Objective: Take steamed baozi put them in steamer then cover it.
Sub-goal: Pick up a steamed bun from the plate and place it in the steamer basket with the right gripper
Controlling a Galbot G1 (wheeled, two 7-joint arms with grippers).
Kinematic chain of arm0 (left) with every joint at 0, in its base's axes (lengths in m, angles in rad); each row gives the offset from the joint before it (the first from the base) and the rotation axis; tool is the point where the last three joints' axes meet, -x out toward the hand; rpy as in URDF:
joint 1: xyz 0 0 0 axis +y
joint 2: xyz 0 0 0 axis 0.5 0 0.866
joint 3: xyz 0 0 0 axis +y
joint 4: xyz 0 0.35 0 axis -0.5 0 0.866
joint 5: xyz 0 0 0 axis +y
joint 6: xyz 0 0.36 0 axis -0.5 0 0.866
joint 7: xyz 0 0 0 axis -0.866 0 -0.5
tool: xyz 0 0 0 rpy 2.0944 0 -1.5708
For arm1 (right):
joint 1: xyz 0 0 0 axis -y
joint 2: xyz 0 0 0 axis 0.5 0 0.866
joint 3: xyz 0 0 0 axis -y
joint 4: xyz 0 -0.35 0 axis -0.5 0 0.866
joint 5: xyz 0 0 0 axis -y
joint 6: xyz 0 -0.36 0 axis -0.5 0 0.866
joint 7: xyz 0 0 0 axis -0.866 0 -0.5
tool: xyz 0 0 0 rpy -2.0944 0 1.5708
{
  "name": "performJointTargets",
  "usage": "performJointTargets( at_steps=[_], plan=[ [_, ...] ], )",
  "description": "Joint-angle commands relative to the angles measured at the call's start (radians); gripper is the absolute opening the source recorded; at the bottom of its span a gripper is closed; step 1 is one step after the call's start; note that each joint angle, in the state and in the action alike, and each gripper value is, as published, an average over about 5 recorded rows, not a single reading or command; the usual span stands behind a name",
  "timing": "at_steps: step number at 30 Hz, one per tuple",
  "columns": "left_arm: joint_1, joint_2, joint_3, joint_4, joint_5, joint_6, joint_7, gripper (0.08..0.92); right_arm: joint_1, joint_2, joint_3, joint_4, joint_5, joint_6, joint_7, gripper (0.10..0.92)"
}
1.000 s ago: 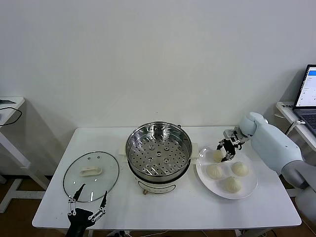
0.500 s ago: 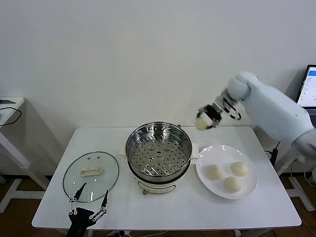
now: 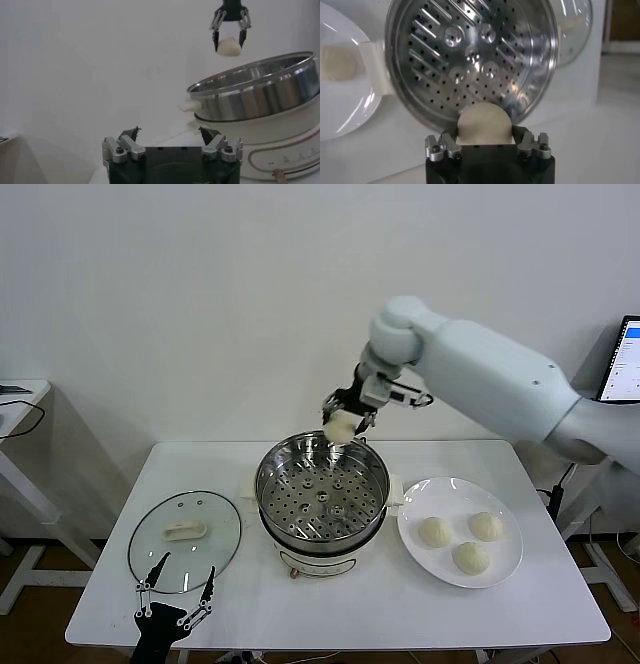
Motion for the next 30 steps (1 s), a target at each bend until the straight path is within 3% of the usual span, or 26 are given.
performJointTargets(
  at_steps=[1, 14, 30],
  plan=[
    [-0.007, -0.008, 0.002, 0.018, 0.005, -0.006, -0.013, 0.823, -0.043, 0.105, -0.043, -0.062, -0.087, 0.054, -0.001, 0.721],
    [-0.011, -0.007, -0.008, 0.033, 0.003, -0.018, -0.021, 0.823, -0.128, 0.193, -0.001, -0.217, -0.193, 0.067, 0.001, 0.722],
    [-0.012, -0.008, -0.017, 0.039, 0.003, -0.029, -0.022, 0.823, -0.158, 0.225, 0.0, -0.264, -0.196, 0.08, -0.001, 0.738]
  ],
)
